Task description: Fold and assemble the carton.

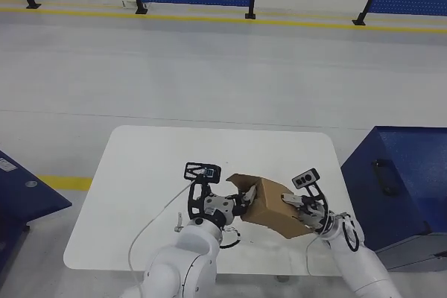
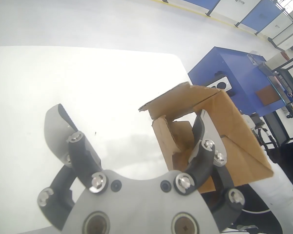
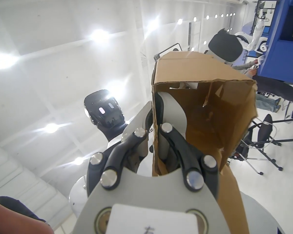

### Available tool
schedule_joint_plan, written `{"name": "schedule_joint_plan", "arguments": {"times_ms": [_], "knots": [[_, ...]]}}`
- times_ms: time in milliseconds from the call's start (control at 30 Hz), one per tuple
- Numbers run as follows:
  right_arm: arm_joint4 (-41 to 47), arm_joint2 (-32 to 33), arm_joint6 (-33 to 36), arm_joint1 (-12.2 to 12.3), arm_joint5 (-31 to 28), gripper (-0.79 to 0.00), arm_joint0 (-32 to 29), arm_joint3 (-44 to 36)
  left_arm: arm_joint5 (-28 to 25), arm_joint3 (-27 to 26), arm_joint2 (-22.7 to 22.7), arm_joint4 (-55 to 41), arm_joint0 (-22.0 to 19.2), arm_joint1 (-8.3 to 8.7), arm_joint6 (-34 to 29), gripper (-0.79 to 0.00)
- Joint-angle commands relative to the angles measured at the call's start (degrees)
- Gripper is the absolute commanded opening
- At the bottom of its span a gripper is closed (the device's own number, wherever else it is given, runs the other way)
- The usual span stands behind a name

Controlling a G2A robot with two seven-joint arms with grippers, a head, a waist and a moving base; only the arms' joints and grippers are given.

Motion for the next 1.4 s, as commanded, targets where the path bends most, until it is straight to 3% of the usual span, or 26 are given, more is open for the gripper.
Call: {"name": "schedule_joint_plan", "arguments": {"times_ms": [0,233,433,600,833,967,1267,1367], "knots": [[0.3,0.1,0.3,-0.1,0.7,-0.785,0.0,0.1,-0.4,0.3,0.2,-0.1,0.0,-0.19,0.3,0.000],[5.9,-0.1,0.7,-0.6,8.9,-0.785,0.7,2.5,-1.3,-4.9,-0.8,0.1,2.1,-0.49,1.9,0.000],[9.3,-0.8,1.9,-1.3,14.4,-0.785,2.0,5.0,-2.5,-10.8,-5.2,-0.2,6.2,-0.07,2.7,0.000],[10.0,-1.4,3.2,-1.7,16.9,-0.785,2.4,5.4,-4.7,-9.4,-7.4,0.0,8.5,0.20,1.8,0.000],[9.3,-1.5,4.1,-2.0,17.8,-0.785,2.3,5.2,-6.6,-6.4,-5.3,-0.4,8.0,-0.32,2.1,0.000],[8.6,-1.0,4.4,-2.1,17.2,-0.785,2.3,5.3,-6.4,-5.7,-4.1,0.3,7.2,-0.71,1.9,0.000],[5.2,1.2,4.7,-2.2,9.6,-0.785,1.7,4.9,-4.1,-6.8,-4.8,-3.5,6.4,-1.73,3.5,0.000],[2.7,2.8,4.1,-2.2,2.4,-0.785,1.8,5.1,-4.3,-9.0,-6.0,-10.4,6.9,-2.21,5.6,0.000]]}}
